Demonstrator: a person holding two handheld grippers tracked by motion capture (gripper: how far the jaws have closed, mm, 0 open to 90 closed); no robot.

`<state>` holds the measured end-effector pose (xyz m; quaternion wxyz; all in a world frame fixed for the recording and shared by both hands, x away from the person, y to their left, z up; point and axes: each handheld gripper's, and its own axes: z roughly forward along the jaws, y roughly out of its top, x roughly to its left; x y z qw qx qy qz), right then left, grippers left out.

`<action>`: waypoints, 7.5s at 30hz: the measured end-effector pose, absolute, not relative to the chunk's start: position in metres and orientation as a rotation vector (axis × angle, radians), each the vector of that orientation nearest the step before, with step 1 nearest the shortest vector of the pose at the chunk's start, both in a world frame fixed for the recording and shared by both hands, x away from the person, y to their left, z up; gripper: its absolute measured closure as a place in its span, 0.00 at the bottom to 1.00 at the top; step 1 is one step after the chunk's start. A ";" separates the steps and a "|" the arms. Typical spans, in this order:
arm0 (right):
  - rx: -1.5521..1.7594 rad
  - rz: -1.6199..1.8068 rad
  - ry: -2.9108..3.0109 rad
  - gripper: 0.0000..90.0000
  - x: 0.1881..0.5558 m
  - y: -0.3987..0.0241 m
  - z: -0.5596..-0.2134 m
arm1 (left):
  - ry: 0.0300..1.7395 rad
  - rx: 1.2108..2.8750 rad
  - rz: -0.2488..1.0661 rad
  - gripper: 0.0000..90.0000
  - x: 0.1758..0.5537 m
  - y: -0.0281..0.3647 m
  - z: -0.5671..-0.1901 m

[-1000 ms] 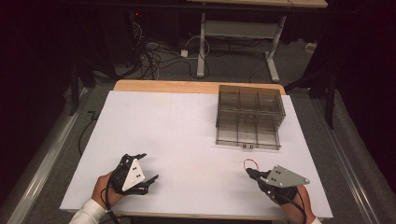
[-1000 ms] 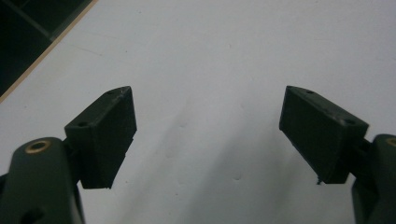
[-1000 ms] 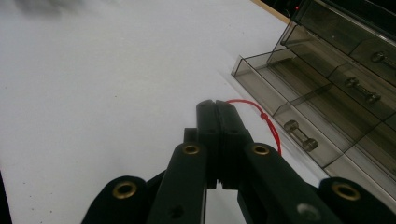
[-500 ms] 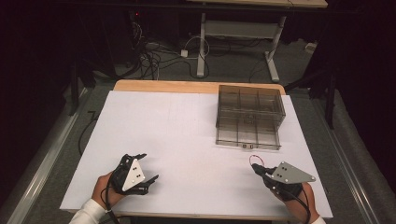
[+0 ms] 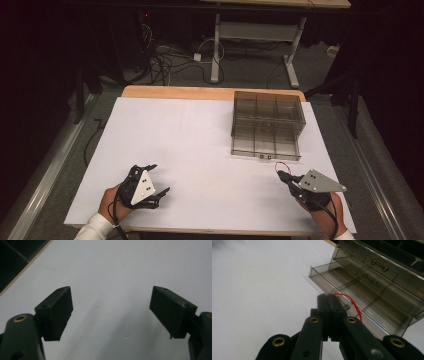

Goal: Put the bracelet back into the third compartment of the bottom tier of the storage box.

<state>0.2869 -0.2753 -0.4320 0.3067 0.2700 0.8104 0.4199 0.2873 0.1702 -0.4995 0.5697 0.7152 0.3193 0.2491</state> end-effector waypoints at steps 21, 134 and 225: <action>0.801 1.082 2.091 1.00 0.309 -0.294 -0.430 | 0.747 1.678 0.581 0.20 0.287 0.170 -0.500; 1.046 0.835 2.096 0.97 0.401 -0.293 -0.463 | 0.742 1.711 0.581 0.20 0.288 0.169 -0.505; 0.769 1.178 1.931 0.90 0.291 -0.277 -0.442 | 0.761 1.671 0.566 0.20 0.289 0.172 -0.501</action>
